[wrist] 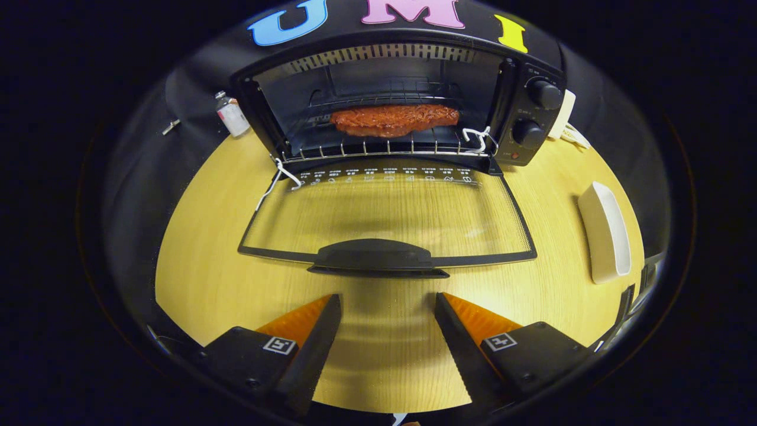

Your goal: Open the toaster oven, put the food inside, and close the toaster oven door.

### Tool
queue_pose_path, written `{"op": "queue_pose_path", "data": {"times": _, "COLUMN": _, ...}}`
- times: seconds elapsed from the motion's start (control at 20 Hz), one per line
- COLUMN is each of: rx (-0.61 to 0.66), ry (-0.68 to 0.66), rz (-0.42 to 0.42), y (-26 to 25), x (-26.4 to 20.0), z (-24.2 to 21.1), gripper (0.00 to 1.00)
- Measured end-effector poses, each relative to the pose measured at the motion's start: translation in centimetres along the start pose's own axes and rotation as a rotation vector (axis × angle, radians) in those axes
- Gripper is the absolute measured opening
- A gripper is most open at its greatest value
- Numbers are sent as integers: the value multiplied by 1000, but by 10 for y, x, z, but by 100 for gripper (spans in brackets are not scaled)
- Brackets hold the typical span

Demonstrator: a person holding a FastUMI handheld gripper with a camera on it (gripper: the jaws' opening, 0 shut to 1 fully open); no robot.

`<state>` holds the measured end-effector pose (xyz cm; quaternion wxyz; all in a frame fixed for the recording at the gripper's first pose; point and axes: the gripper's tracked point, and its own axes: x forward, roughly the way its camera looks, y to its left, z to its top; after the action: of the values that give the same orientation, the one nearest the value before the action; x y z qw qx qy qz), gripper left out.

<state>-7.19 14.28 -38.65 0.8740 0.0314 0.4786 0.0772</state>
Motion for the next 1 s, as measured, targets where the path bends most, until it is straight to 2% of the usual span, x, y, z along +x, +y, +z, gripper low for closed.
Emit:
{"op": "queue_pose_path", "data": {"times": 0.2, "rx": 25, "ry": -6, "rz": -23, "y": -2, "x": 5, "z": 5, "gripper": 98}}
{"op": "queue_pose_path", "data": {"times": 0.35, "rx": -6, "ry": -30, "rz": -41, "y": -3, "x": -4, "z": 12, "gripper": 98}}
{"op": "queue_pose_path", "data": {"times": 0.7, "rx": 18, "ry": -111, "rz": 4, "y": 1, "x": -38, "z": 38, "gripper": 99}}
{"op": "queue_pose_path", "data": {"times": 1.0, "rx": 49, "ry": -257, "rz": 25, "y": 6, "x": -80, "z": 84, "gripper": 99}}
